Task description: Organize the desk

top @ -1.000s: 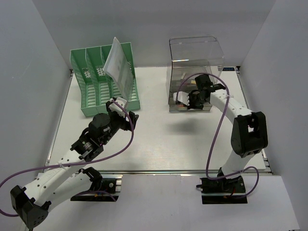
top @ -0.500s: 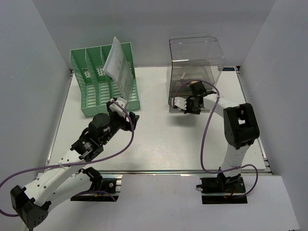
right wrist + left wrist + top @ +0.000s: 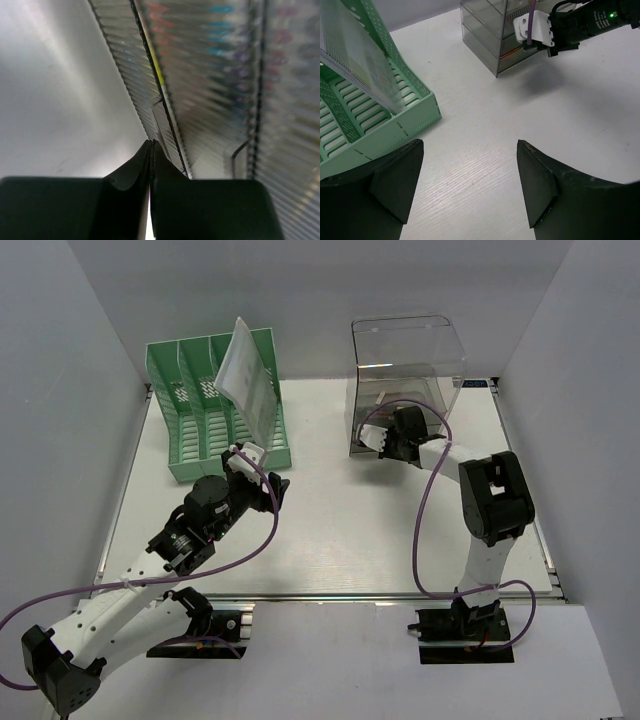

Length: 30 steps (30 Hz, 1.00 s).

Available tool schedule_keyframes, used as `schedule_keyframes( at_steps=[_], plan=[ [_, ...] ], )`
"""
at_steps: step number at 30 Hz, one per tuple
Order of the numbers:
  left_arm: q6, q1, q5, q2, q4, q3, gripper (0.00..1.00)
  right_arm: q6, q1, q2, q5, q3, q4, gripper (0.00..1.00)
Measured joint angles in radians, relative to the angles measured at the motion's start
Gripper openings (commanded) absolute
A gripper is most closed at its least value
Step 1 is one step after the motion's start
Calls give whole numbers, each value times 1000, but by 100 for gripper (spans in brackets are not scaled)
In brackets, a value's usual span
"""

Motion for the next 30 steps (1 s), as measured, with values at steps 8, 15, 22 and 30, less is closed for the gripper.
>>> schedule_keyframes(
  at_steps=[8,15,22,30],
  plan=[
    [1,0,-1,0,0,0,85,25,5,25,26,-10,74,0],
    [5,0,-1,0,0,0,86,100,3,-45,-58,-34,-23,0],
    [16,0,62,-24,15,-25,98,525,-26,-490,-337,-43,-258,83],
    [19,-11,220,4,42,-34,98,856,-39,-826,-419,-105,-360,89]
  ],
)
